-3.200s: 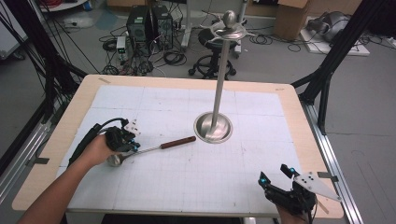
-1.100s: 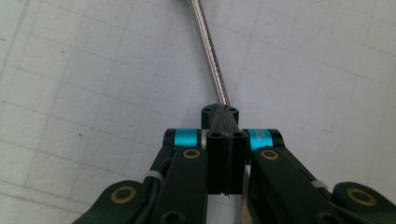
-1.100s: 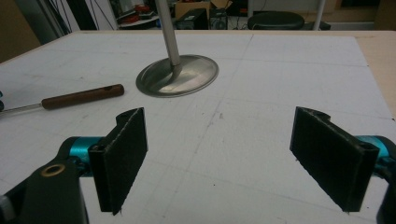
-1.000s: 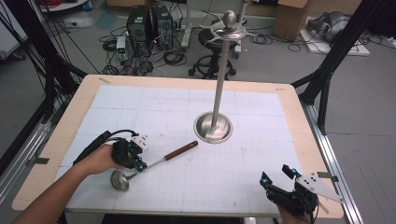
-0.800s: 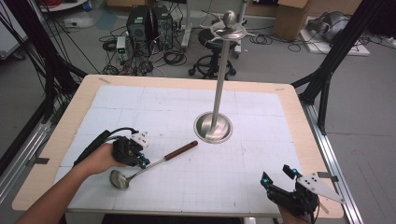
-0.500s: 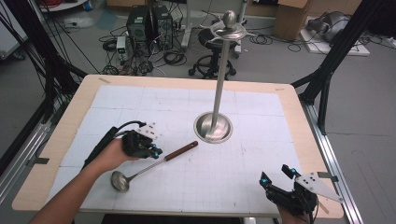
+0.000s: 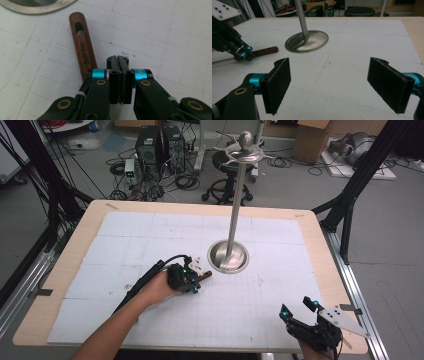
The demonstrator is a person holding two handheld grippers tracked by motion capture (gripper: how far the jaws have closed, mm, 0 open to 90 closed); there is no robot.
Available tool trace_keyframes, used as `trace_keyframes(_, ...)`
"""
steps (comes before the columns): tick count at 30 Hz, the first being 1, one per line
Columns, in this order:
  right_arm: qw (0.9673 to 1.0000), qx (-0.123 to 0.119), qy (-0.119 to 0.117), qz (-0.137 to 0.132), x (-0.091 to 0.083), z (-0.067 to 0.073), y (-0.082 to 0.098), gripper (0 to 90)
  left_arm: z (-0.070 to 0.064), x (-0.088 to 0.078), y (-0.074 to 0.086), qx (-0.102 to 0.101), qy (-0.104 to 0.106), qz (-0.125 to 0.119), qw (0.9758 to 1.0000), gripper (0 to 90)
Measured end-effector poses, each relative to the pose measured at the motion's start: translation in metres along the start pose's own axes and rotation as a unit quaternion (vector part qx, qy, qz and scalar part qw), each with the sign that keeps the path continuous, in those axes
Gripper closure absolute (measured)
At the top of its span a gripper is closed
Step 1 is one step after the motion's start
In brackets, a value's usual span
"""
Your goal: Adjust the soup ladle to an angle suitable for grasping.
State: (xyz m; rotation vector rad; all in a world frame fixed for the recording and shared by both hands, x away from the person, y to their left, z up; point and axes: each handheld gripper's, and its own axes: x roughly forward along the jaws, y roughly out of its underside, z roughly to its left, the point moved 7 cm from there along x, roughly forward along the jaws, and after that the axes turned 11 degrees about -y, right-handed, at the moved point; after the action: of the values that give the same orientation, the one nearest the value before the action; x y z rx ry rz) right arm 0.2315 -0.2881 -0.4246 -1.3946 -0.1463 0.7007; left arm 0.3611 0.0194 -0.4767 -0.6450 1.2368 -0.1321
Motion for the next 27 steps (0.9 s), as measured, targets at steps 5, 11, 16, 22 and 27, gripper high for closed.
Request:
trace_keyframes(5,1.0,-0.002,0.0,-0.001,0.0,-0.001,0.0,17.9,0.006,0.003,0.001,-0.018,-0.018,0.006,0.9997,88.2)
trace_keyframes(11,1.0,-0.001,0.0,0.0,0.0,0.0,0.0,17.8,0.014,0.003,0.003,-0.029,-0.037,0.009,0.9988,87.4)
trace_keyframes(16,1.0,0.0,0.001,0.001,-0.001,-0.001,0.0,17.9,0.03,0.002,0.011,-0.052,-0.061,0.021,0.9966,87.5)
trace_keyframes(22,1.0,0.001,0.002,-0.001,-0.002,-0.001,0.0,17.8,0.051,0.0,0.019,-0.083,-0.088,0.026,0.9923,87.0)
trace_keyframes(27,1.0,0.006,0.003,0.002,-0.002,-0.002,0.001,17.9,0.066,-0.004,0.029,-0.109,-0.114,0.031,0.9869,87.1)
